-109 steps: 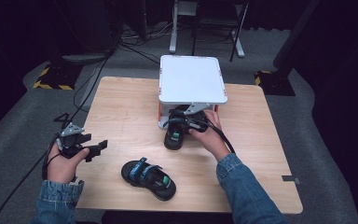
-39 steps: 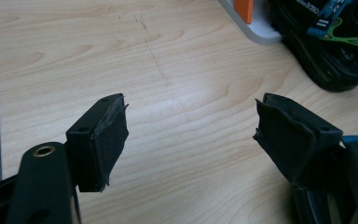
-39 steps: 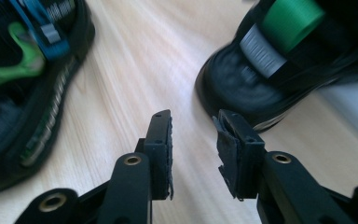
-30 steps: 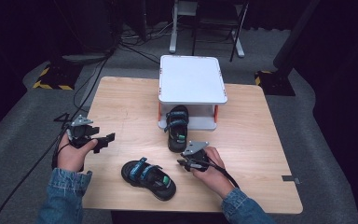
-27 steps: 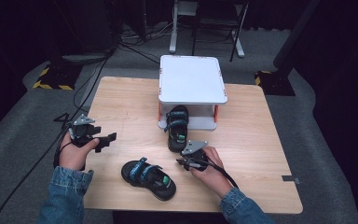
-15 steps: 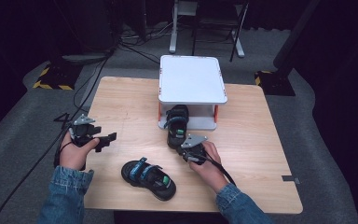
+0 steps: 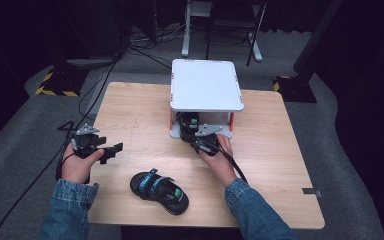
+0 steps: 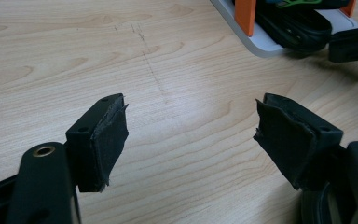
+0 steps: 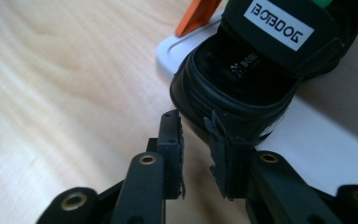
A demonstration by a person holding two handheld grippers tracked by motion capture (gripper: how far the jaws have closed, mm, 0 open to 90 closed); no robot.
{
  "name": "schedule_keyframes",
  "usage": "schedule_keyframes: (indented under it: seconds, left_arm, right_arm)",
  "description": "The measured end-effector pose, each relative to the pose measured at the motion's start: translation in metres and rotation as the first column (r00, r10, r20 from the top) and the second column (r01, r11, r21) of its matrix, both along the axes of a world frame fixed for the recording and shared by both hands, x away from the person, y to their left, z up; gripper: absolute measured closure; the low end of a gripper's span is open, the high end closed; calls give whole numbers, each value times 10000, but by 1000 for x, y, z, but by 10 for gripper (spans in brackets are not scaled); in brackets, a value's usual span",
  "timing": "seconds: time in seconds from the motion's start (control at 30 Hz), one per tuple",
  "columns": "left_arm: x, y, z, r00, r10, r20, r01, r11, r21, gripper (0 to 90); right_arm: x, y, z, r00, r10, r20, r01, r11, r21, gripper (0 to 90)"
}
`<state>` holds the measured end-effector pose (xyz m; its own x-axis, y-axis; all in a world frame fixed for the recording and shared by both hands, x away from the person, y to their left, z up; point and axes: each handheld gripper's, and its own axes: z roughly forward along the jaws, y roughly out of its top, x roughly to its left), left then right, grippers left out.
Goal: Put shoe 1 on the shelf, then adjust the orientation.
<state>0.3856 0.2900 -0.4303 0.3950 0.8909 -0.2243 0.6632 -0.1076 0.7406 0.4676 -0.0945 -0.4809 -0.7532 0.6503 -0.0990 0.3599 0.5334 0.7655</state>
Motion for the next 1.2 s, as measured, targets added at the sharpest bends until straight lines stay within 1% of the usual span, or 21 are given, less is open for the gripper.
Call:
schedule_keyframes:
  seconds: [0.13, 0.23, 0.3, 0.4, 0.43, 0.47, 0.53, 0.57, 0.6, 0.63, 0.77, 0.83, 0.87, 0.97, 1.03, 1.13, 1.2]
  left_arm:
    - [0, 1, 0, 10000, -6, 30, 7, 10000, -35, 246]
    - [0, 2, 0, 10000, -57, -9, 57, 10000, -56, 246]
    - [1, 3, -1, 10000, 2, 8, -2, 10000, -75, 246]
    - [1, 4, -1, 10000, -64, -3, 64, 10000, -47, 246]
    - [1, 4, -1, 10000, -71, -5, 71, 10000, -57, 246]
    - [1, 4, -1, 10000, -81, 0, 81, 9999, -63, 246]
    - [1, 4, -1, 10000, 0, -12, 0, 9999, -143, 246]
    - [1, 5, -1, 10000, -32, -18, 32, 9999, -128, 247]
    - [1, 6, -1, 10000, -59, -1, 58, 9999, -104, 246]
    - [1, 6, -1, 10000, 3, -11, -3, 9999, -121, 246]
    - [1, 4, -1, 10000, 15, -27, -15, 9999, -148, 246]
    - [1, 3, -1, 10000, -53, 0, 53, 9999, -95, 247]
    - [1, 3, -1, 10000, -13, 4, 13, 9999, -108, 246]
    - [3, 1, -1, 10000, -17, -18, 16, 10000, -76, 246]
    - [4, 0, -2, 10000, -70, -34, 70, 10000, -37, 246]
    - [4, -2, -2, 9998, -160, -85, 161, 9998, 69, 246]
    - [4, -2, -2, 10000, -53, -84, 53, 10000, 50, 246]
  right_arm:
    - [17, 6, -5, 9995, -301, 90, 303, 9994, -190, 709]
    - [29, 9, -7, 9987, -487, -125, 490, 9984, 280, 676]
    - [34, 12, -7, 9984, -556, -125, 559, 9981, 270, 676]
    - [41, 15, -8, 9977, -675, 44, 674, 9976, 165, 662]
    - [43, 16, -8, 9974, -719, 74, 717, 9972, 198, 652]
    - [45, 16, -9, 9971, -753, 123, 750, 9970, 203, 631]
    - [46, 17, -9, 9965, -835, 40, 833, 9960, 325, 593]
    - [46, 17, -9, 9965, -836, 19, 834, 9957, 399, 544]
    - [44, 17, -8, 9958, -904, 105, 899, 9952, 387, 489]
    - [43, 17, -7, 9958, -899, 198, 893, 9955, 307, 496]
    - [30, 15, 5, 9980, -602, 216, 592, 9972, 452, 455]
    - [21, 11, 13, 9985, -501, 239, 486, 9970, 606, 445]
    - [17, 9, 17, 9986, -478, 219, 463, 9967, 662, 435]
    - [3, 1, 31, 9990, -422, 120, 407, 9933, 1079, 412]
    - [-6, -5, 41, 9994, -336, 47, 328, 9915, 1263, 398]
    - [-20, -12, 54, 9998, -188, 68, 177, 9900, 1396, 389]
    - [-30, -17, 60, 10000, 6, 50, -14, 9894, 1449, 378]
